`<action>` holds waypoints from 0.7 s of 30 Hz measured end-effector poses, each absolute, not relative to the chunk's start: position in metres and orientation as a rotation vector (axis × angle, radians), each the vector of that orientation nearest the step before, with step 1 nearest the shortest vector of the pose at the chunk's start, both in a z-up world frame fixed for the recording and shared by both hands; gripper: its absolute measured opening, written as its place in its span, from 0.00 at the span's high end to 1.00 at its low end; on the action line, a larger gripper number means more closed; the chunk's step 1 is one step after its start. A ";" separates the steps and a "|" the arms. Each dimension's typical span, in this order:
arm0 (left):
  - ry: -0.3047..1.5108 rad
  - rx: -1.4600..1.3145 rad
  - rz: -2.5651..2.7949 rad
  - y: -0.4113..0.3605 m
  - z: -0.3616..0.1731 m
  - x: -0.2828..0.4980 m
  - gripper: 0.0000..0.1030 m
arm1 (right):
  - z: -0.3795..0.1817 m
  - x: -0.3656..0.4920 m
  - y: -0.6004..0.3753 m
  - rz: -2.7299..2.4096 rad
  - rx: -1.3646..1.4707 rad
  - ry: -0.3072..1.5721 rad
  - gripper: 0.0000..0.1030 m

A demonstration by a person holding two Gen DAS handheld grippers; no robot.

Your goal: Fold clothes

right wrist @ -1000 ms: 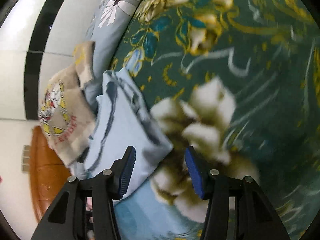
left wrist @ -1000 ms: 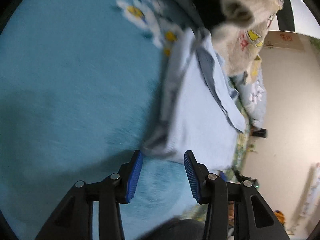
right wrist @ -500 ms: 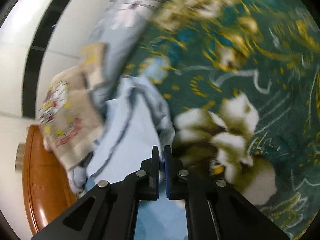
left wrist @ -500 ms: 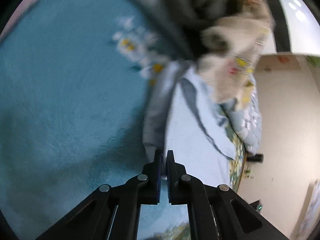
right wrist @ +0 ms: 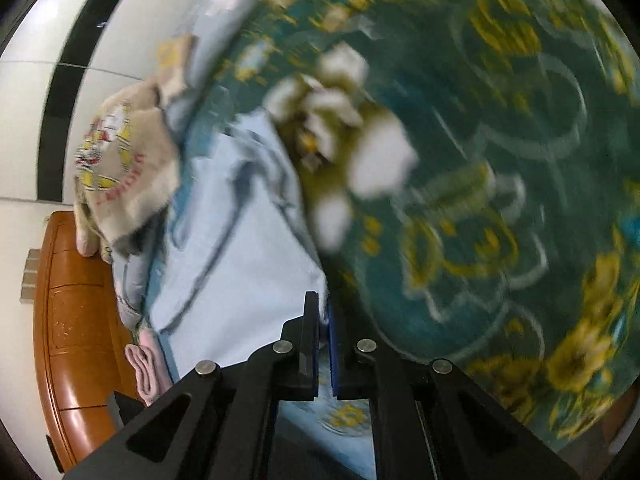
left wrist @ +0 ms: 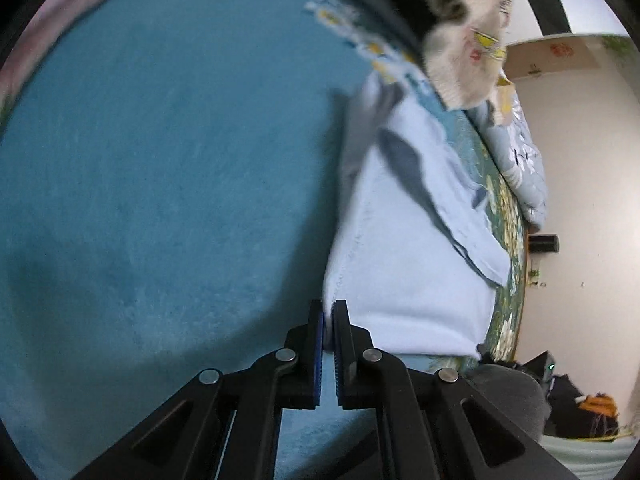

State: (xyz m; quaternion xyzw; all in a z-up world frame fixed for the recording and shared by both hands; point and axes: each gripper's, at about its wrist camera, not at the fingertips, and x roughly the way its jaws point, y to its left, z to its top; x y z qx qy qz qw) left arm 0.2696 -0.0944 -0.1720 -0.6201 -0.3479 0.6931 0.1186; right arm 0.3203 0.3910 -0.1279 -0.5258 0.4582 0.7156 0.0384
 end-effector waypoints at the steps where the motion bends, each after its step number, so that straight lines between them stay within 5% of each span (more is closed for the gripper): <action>1: -1.031 -1.822 2.022 -0.095 -0.177 0.269 0.95 | -0.132 0.321 0.390 2.183 -1.608 1.420 0.96; 6: -1.009 -1.807 1.981 -0.098 -0.171 0.266 0.91 | -0.131 0.319 0.390 2.167 -1.601 1.434 0.93; 10: -0.997 -1.771 1.959 -0.111 -0.161 0.264 0.90 | -0.119 0.322 0.393 2.168 -1.679 1.267 0.92; 15: -0.916 -1.682 2.086 -0.120 -0.137 0.233 0.61 | -0.093 0.304 0.390 2.261 -1.625 1.130 0.84; 17: -0.897 -1.654 2.114 -0.110 -0.136 0.216 0.60 | -0.088 0.282 0.387 2.312 -1.597 1.132 0.72; 21: -0.896 -1.663 2.171 -0.092 -0.143 0.177 0.47 | -0.078 0.245 0.387 2.370 -1.537 1.147 0.66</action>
